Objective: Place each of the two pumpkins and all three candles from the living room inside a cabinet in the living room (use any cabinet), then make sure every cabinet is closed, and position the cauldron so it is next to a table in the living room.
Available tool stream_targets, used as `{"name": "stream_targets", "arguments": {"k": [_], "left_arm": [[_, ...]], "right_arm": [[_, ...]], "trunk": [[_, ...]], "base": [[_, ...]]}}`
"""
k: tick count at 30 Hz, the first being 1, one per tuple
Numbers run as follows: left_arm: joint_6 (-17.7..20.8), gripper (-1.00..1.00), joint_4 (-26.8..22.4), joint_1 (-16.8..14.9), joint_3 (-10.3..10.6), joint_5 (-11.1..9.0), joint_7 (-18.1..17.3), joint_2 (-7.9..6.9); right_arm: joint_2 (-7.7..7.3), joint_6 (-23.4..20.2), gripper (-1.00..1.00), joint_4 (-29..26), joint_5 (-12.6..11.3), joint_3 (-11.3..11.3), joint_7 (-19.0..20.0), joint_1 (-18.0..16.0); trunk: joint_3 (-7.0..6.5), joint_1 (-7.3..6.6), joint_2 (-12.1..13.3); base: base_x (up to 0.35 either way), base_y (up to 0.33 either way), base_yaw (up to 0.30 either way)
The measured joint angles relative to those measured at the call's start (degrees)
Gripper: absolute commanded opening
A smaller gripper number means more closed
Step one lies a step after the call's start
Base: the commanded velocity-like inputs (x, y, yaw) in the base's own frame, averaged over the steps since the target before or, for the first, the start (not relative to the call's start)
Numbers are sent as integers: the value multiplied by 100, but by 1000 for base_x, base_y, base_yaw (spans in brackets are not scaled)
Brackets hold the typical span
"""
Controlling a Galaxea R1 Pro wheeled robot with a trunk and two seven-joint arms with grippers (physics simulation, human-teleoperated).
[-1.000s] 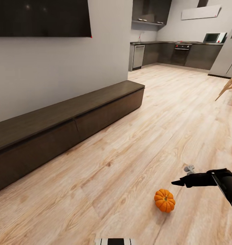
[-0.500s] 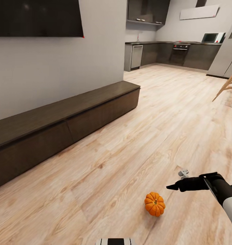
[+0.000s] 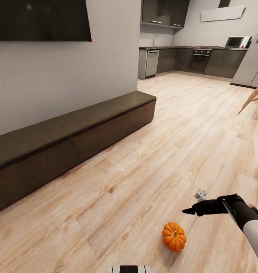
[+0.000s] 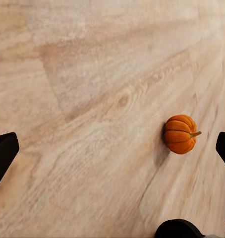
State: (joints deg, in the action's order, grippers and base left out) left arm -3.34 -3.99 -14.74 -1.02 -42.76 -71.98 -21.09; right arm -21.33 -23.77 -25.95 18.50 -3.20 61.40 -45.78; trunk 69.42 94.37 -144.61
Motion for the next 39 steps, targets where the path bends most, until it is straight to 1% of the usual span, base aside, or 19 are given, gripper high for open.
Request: {"name": "stream_targets", "arguments": {"k": [3, 7, 12, 13, 15, 16, 18, 20, 23, 27, 29, 31, 36, 39], "left_arm": [[0, 100, 0, 0, 0, 0, 1, 0], [3, 100, 0, 0, -6, 0, -1, -2], [77, 100, -9, -2, -25, -3, -42, -60], [106, 100, -18, -7, -24, -4, -41, -68], [290, 100, -92, -31, -27, -2, -34, -88], [392, 100, -198, -43, -33, 1, -25, -98], [478, 100, -314, -50, -29, 4, -20, -107], [570, 100, -473, -56, -27, 4, -21, -113], [631, 100, -601, -61, -26, 4, 14, -56], [623, 100, -641, -62, -33, 6, 75, -31], [617, 100, -633, -59, -35, 0, 74, -62], [613, 100, -617, -51, -35, -5, 93, -83], [601, 100, -607, -46, -31, -9, 136, -87], [598, 100, -604, -45, -33, -13, 295, -67]], "right_arm": [[1, 23, 100, 1, -8, -4, -44, 0], [2, 249, 100, 1, -9, -9, -82, 0], [2, 421, 100, 2, -17, -18, -337, 0], [2, 429, 100, 2, -19, -20, -358, 0], [-3, 455, 100, 2, -26, -31, -410, 0], [-5, 486, 100, 2, -27, -36, -455, 0], [-6, 537, 100, 4, -24, -38, -514, 0], [-2, 669, 100, 6, -16, -32, -642, 0], [1, 859, 100, 37, 1, -17, -866, 0], [2, 1071, 100, 221, 0, 4, -969, 0], [3, 1260, 100, 336, 2, 8, -1055, 0], [3, 1356, 100, 388, 6, 7, -1114, -1], [9, 1418, 100, 425, 15, 4, -1132, -1], [12, 1429, 100, 454, 19, 3, -1090, -1]], "trunk": [[66, 8, -4], [154, 18, -9], [265, 31, -16], [287, 34, -17], [332, 39, -20], [354, 41, -21], [398, 47, -24], [443, 52, -27], [509, 60, -31], [598, 70, -36], [642, 75, -39], [643, 75, -39], [643, 75, -39], [643, 75, -39]], "base": [[2, 0, 0], [0, 0, 0], [0, 0, 0], [0, 0, 0], [0, 0, 0], [0, 0, 0], [0, 0, 0], [0, 0, 0], [0, 0, 0], [0, 0, 0], [0, 0, 0], [0, 0, 0], [0, -5, 0], [0, -127, 0]]}}
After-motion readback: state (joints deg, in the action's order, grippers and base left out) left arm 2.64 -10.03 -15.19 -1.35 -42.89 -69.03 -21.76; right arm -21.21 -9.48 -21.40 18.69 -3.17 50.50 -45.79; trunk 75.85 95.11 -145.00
